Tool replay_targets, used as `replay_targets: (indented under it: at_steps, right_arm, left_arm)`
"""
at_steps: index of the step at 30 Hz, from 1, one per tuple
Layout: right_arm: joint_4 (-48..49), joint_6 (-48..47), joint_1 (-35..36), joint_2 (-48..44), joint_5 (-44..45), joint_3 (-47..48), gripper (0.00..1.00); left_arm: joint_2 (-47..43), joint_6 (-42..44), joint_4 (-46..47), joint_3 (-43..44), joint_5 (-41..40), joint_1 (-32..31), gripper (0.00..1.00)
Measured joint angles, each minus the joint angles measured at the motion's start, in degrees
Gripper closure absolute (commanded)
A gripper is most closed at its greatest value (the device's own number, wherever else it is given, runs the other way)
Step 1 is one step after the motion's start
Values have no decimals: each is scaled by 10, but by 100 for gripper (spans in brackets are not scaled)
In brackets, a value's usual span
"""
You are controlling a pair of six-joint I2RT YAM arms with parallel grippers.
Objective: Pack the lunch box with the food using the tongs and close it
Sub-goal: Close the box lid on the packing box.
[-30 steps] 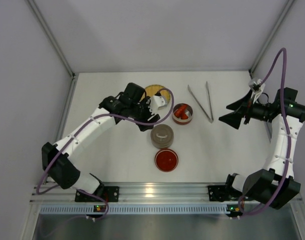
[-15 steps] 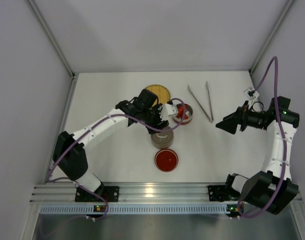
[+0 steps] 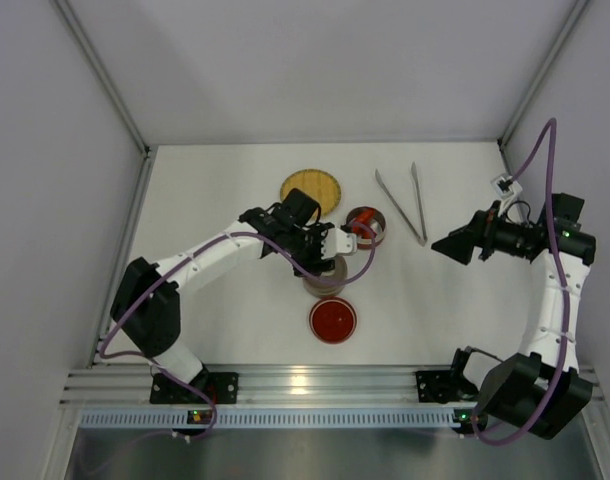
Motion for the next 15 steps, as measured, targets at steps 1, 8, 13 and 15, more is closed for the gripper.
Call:
replay_targets:
  at_steps: [1,8,13,15]
  right_arm:
    - [2,3,0,0,0,0,1]
    - [14,15,0,-1,-6,-4,1]
    - [28,28,0,-5,-8,-11,1]
    - [32,30,-1,-5,-8,-11,0]
  left_arm:
    - [0,7,3,-5,3,0,37]
    - [4,30,17,-35,15,0,38]
    - [17,32,34,-35,16,0,41]
    - [21,31,41,-35,15,-1,43]
